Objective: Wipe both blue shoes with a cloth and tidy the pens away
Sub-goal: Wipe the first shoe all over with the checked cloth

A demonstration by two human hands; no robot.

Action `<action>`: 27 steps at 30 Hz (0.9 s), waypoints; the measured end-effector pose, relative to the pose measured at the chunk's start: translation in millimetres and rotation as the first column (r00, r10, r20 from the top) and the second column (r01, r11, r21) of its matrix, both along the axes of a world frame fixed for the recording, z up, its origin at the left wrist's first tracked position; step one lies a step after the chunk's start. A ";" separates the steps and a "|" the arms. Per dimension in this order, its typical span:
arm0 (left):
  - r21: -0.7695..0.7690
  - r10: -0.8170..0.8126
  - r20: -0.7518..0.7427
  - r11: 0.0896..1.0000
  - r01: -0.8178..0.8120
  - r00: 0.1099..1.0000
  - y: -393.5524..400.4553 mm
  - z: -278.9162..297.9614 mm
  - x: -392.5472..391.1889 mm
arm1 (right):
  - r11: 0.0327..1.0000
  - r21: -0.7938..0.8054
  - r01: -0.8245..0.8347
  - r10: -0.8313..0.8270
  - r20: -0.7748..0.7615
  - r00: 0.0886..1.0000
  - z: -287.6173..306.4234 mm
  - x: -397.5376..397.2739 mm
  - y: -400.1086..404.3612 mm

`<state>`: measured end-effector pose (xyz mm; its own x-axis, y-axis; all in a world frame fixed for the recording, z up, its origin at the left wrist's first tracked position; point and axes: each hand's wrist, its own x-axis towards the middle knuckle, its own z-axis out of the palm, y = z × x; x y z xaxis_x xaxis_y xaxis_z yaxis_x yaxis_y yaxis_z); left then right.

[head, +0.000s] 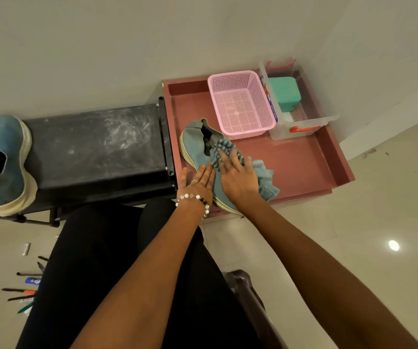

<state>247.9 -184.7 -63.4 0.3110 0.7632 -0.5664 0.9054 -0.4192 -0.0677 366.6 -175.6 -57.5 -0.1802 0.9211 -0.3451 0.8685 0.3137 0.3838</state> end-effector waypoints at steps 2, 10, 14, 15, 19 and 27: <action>-0.005 0.003 -0.001 1.000 -0.003 1.000 0.7 0.1 -0.3 | 0.999 -0.033 0.026 -0.027 -0.036 0.999 3.5 4.0 0.1; 0.000 0.036 0.031 0.999 -0.036 0.999 -1.5 -2.4 2.8 | 0.985 -0.143 0.100 -0.117 -0.113 0.987 10.5 29.8 -56.1; -0.003 0.007 0.024 1.000 -0.007 1.000 1.9 -4.4 -0.5 | 0.997 -0.074 0.028 -0.035 -0.104 0.994 0.3 11.2 -11.3; -0.010 0.000 0.022 1.000 0.000 1.000 3.1 -3.9 -1.1 | 0.997 -0.068 0.025 -0.032 -0.107 0.994 -1.0 6.8 0.2; -0.026 0.005 0.031 1.000 -0.004 0.999 4.3 -3.6 -2.3 | 0.997 -0.069 0.026 -0.034 -0.117 0.993 0.7 3.8 17.5; -0.021 0.041 0.039 0.999 -0.040 0.998 1.8 -5.5 1.0 | 0.975 -0.186 0.123 -0.149 -0.134 0.980 11.5 35.3 -66.9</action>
